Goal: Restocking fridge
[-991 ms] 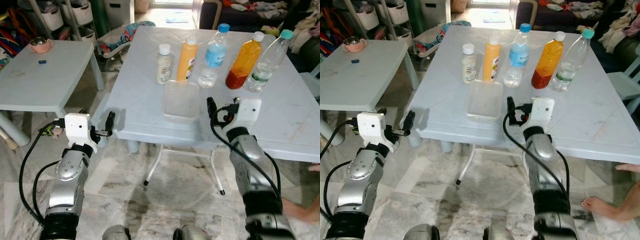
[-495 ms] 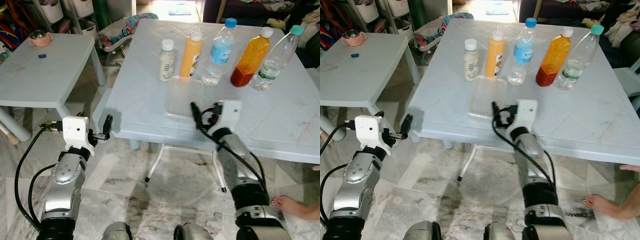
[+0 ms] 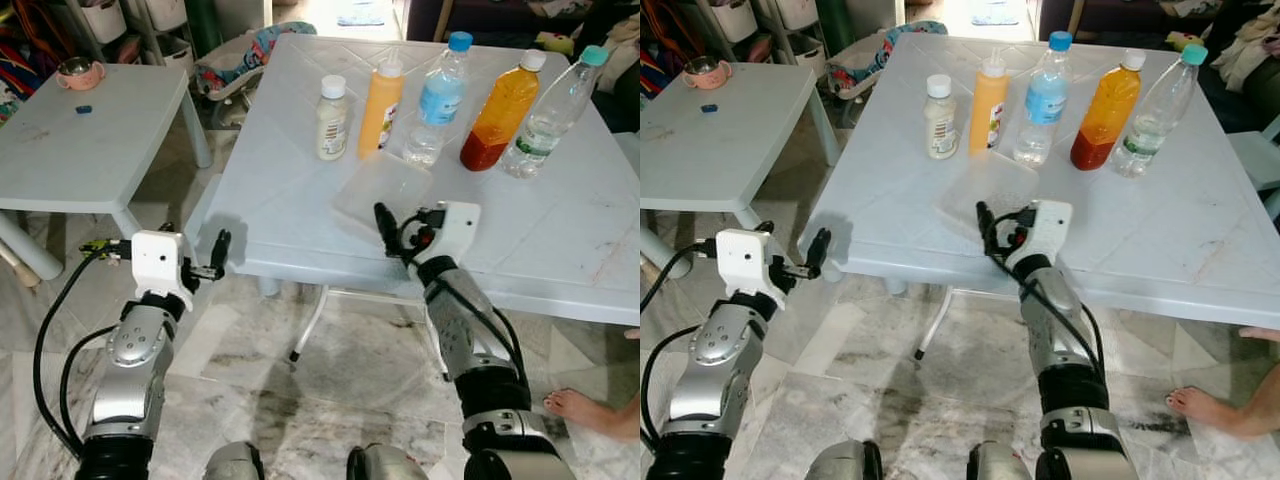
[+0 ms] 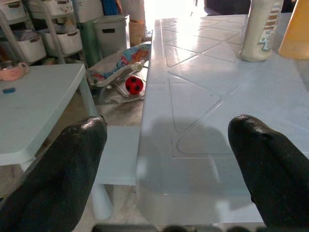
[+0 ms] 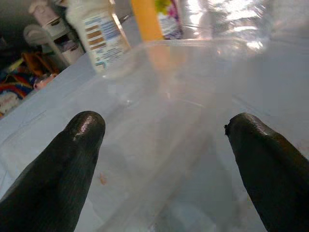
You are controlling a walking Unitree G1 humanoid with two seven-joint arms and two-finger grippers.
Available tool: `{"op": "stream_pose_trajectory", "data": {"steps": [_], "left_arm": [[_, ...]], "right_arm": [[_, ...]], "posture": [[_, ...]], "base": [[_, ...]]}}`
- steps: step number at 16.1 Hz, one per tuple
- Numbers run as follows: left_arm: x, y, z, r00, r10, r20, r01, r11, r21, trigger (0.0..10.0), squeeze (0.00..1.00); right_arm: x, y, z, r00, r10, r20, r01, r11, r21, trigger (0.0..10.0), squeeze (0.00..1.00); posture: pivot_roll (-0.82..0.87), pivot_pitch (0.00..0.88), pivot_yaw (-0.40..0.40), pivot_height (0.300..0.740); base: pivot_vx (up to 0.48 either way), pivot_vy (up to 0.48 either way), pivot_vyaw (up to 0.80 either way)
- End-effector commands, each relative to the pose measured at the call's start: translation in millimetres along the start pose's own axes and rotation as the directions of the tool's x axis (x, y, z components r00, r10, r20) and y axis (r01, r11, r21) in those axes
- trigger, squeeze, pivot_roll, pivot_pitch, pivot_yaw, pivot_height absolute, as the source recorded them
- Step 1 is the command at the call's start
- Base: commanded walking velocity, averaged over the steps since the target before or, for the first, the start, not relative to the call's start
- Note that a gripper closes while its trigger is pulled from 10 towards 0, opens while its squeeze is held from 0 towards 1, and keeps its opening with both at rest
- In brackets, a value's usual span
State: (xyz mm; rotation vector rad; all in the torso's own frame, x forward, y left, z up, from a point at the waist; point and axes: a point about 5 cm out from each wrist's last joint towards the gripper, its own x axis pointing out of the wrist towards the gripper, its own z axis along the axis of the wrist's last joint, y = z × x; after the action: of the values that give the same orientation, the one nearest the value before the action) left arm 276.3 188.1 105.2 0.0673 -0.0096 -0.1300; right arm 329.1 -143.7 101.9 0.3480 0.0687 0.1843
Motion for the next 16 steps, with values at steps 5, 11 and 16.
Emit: {"op": "stream_pose_trajectory", "data": {"steps": [5, 11, 16], "left_arm": [[3.9, -2.5, 5, 1.000, -0.008, 0.013, 0.008, 1.000, 0.002, 10.0, 0.00], [5.5, -4.0, 6, 1.000, -0.012, 0.015, 0.012, 1.000, 0.003, 10.0, 0.00], [6.6, -5.1, 6, 1.000, -0.017, 0.015, 0.017, 1.000, 0.003, 10.0, 0.00]], "right_arm": [[-1.5, 7.7, -6, 1.000, -0.018, -0.019, 0.020, 0.993, 0.113, 0.5, 0.00], [-1.2, 6.7, -5, 0.999, -0.026, -0.032, 0.031, 0.981, 0.190, 0.0, 0.00], [-3.4, 2.5, -4, 0.999, -0.036, -0.038, 0.043, 0.977, 0.209, 0.0, 0.00]], "posture": [[0.00, 0.093, 0.005, 0.740], [0.00, 0.090, 0.007, 0.740], [-0.01, 0.090, 0.010, 0.740]], "base": [[0.000, 0.000, 0.00], [0.000, 0.000, 0.00], [0.000, 0.000, 0.00]]}}
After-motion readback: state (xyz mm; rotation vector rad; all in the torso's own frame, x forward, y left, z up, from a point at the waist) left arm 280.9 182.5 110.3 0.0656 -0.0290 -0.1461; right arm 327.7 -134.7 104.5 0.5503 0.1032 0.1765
